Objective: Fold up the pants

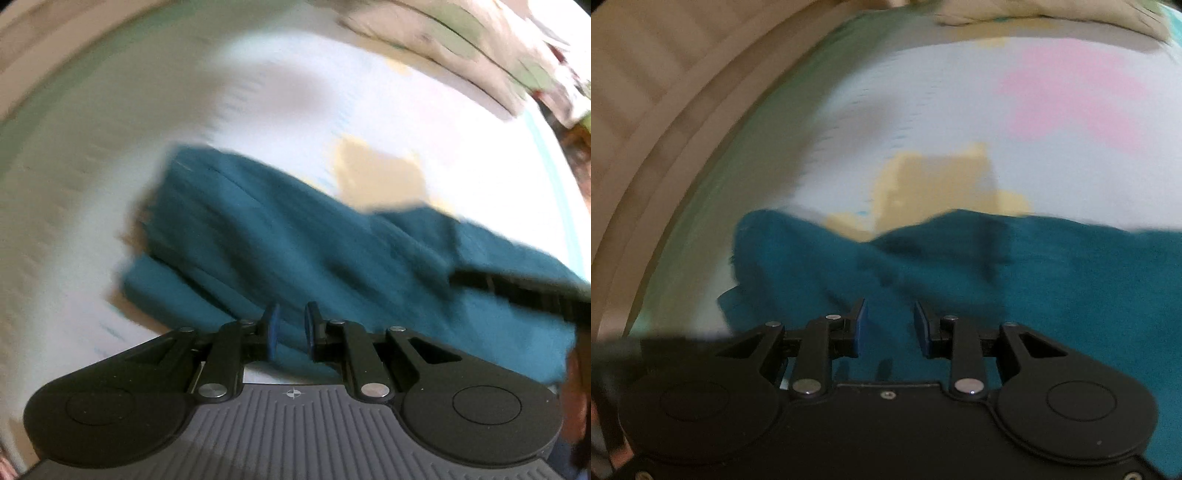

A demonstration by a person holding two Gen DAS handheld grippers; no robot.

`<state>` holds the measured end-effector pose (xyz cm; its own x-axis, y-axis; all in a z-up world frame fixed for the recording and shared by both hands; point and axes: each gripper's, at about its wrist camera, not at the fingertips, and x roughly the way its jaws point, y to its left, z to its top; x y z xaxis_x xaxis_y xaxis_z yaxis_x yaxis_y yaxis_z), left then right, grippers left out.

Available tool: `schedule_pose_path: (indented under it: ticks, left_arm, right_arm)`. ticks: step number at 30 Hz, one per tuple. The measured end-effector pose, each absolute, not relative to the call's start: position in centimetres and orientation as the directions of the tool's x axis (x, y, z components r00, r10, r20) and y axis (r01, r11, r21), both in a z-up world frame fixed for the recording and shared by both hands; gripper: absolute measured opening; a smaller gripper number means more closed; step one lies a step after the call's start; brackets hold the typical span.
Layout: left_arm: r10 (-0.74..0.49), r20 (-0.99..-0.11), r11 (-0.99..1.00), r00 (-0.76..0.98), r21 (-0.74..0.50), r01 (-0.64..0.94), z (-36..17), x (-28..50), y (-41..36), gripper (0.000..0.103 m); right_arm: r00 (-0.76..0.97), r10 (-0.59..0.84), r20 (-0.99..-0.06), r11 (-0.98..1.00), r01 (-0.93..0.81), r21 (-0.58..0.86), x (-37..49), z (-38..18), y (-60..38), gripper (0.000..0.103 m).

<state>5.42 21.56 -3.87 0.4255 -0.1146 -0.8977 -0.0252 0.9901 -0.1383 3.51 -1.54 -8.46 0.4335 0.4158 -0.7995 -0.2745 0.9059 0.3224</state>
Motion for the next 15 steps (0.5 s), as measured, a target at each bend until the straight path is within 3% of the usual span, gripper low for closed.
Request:
schedule_pose_path:
  ticks: [5, 15]
  left_arm:
    - [-0.022, -0.902, 0.982, 0.43, -0.1, -0.16, -3.9, 8.4, 26.9, 0.015]
    - [-0.02, -0.921, 0.958, 0.389, -0.129, -0.256, -6.2, 8.9, 30.8, 0.015]
  right_arm:
    - [0.419, 0.474, -0.774, 0.849, -0.449, 0.277, 2.7, -8.4, 4.5, 0.041]
    - [0.414, 0.467, -0.782, 0.738, -0.669, 0.086, 1.0, -12.4, 14.0, 0.042]
